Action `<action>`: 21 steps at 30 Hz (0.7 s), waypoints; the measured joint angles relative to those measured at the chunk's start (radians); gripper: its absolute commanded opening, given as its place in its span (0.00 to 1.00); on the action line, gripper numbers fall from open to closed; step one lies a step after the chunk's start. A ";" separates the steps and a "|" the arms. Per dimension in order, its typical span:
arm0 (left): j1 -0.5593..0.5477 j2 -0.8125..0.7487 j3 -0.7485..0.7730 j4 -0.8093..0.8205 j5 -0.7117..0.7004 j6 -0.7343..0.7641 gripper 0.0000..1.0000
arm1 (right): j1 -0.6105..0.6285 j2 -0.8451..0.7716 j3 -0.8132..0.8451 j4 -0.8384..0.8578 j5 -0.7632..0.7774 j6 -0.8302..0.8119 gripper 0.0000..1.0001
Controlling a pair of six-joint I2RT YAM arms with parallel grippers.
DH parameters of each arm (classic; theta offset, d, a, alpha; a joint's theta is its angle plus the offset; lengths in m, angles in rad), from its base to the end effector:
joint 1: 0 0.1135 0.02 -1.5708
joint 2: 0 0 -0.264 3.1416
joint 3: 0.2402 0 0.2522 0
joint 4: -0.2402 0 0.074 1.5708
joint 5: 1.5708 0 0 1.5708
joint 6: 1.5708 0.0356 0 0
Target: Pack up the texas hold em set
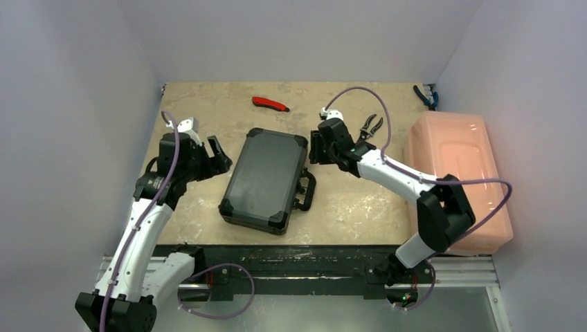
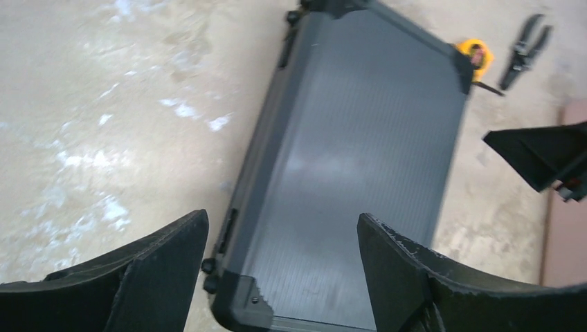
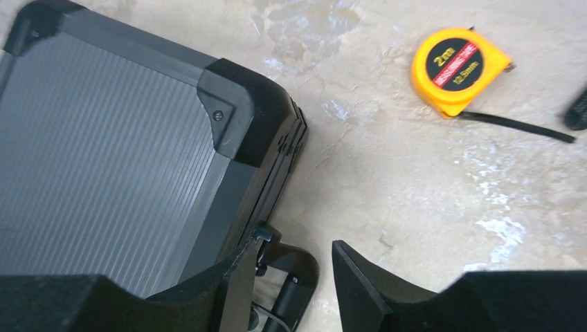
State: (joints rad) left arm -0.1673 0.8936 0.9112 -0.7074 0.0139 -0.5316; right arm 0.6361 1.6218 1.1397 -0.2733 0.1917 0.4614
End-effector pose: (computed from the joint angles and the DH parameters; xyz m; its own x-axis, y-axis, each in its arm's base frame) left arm 0.1803 -0.0310 0.3138 -0.6307 -0.4075 -0.6604 -0.1654 0.9021 -0.3986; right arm 0.2917 0.2070 0.2421 -0.7038 0.0236 -0.7100 -0.1767 0.9622 0.2071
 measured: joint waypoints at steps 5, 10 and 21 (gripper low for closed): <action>-0.004 0.020 0.085 0.003 0.163 0.065 0.73 | -0.019 -0.141 -0.089 0.006 0.005 0.019 0.55; -0.064 0.085 0.131 -0.001 0.261 0.110 0.71 | -0.036 -0.256 -0.222 0.000 -0.001 0.063 0.53; -0.285 0.331 0.333 -0.039 0.277 0.208 0.61 | -0.037 -0.414 -0.398 -0.001 -0.058 0.161 0.47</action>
State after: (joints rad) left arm -0.4519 1.2247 1.2446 -0.7460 0.2909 -0.3241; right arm 0.5991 1.2079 0.7414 -0.2745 0.1341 0.6228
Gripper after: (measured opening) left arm 0.625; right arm 0.475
